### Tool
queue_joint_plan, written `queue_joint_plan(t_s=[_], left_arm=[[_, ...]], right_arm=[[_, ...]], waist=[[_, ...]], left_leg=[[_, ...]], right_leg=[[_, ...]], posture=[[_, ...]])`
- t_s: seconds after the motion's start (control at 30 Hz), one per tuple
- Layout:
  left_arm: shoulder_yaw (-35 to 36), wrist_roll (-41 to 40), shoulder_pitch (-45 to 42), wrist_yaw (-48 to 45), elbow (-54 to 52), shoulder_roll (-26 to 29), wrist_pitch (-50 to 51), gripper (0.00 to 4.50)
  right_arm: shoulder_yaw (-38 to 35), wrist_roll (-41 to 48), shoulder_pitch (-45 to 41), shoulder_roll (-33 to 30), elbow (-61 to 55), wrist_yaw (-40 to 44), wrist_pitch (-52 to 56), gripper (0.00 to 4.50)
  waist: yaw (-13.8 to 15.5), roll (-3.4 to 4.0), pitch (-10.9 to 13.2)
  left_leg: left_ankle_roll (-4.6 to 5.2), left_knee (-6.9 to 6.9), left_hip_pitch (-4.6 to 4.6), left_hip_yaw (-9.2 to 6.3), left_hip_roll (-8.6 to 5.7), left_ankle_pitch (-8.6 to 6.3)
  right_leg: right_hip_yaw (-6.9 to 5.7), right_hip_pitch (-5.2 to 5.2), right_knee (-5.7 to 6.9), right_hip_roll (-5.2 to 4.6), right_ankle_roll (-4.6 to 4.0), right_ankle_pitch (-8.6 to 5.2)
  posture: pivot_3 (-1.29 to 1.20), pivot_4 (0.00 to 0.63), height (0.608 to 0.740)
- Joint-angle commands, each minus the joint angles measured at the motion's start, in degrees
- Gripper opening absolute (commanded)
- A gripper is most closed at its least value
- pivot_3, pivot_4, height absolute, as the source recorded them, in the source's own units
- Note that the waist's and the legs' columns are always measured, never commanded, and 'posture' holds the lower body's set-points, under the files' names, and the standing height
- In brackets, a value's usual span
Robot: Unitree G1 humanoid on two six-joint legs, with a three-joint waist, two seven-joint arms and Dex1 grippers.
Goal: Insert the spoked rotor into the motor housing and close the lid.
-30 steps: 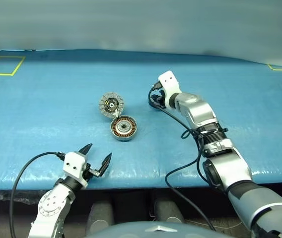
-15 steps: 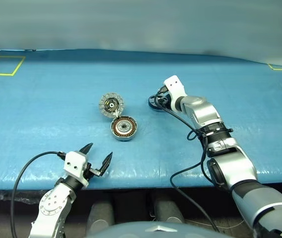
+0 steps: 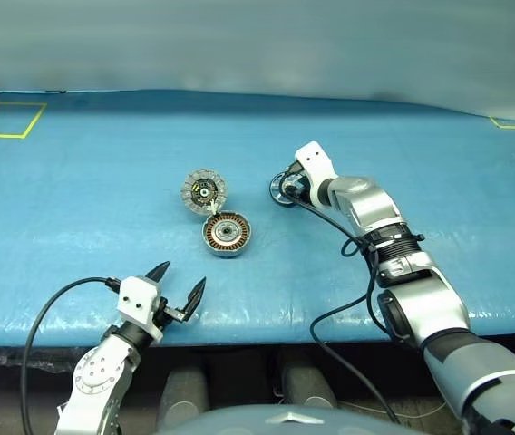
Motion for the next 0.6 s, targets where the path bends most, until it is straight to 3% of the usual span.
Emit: queue_joint_plan(t_s=[0.03, 0.6], left_arm=[[-0.41, 0.14, 0.24, -0.08, -1.49, -0.12, -1.29, 4.5], [-0.5, 0.34, -0.25, -0.31, -0.89, 0.14, -1.2, 4.5]], right_arm=[[-0.03, -0.37, 0.44, -0.94, -2.59, 0.91, 0.98, 2.16], [-0.73, 0.82, 6.31, -1.11, -8.09, 2.27, 6.19, 2.16]], waist=[[0.01, 0.0, 0.0], [0.03, 0.02, 0.0]], left_leg=[[0.0, 0.0, 0.0, 0.0, 0.0, 0.0], [0.0, 0.04, 0.04, 0.0, 0.0, 0.0]], right_leg=[[0.0, 0.0, 0.0, 0.0, 0.0, 0.0], [0.01, 0.04, 0.01, 0.0, 0.04, -0.01]], posture=[[0.0, 0.15, 0.74], [0.0, 0.15, 0.74]])
